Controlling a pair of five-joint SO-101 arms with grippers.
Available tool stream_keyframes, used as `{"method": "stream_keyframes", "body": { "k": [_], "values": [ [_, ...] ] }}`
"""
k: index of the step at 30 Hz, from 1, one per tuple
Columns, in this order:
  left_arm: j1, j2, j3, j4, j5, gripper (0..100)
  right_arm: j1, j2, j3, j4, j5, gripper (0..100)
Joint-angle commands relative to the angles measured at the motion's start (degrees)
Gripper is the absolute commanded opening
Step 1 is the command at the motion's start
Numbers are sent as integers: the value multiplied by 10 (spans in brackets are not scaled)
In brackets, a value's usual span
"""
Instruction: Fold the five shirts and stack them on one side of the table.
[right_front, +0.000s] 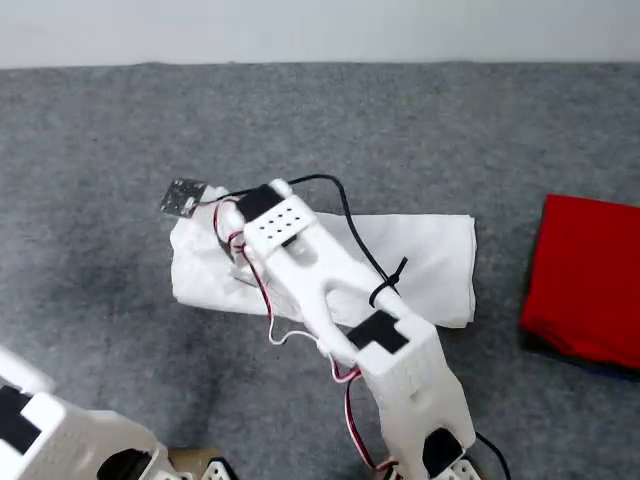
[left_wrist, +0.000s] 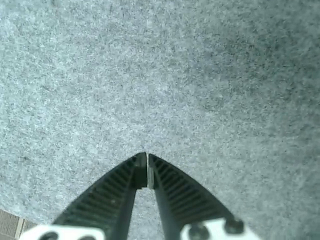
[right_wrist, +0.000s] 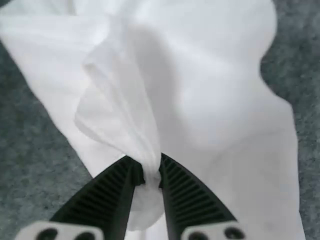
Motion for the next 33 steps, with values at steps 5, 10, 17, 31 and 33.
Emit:
{"method": "stream_keyframes", "body": {
  "k": [5, 10, 17, 31, 33],
  "values": [
    [2, -33, -3, -10, -5, 15, 37, 48, -109, 44, 3, 209],
    [2, -33, -3, -10, -5, 15, 42, 52, -211, 109, 3, 208],
    [2, -33, -3, -10, -5, 15, -1, 58, -345, 224, 4, 6],
    [2, -37, -3, -6, -5, 15, 20, 203, -345, 196, 5, 9],
    [2, -36, -3, -6, -5, 15, 37, 225, -347, 178, 5, 9]
  ]
}}
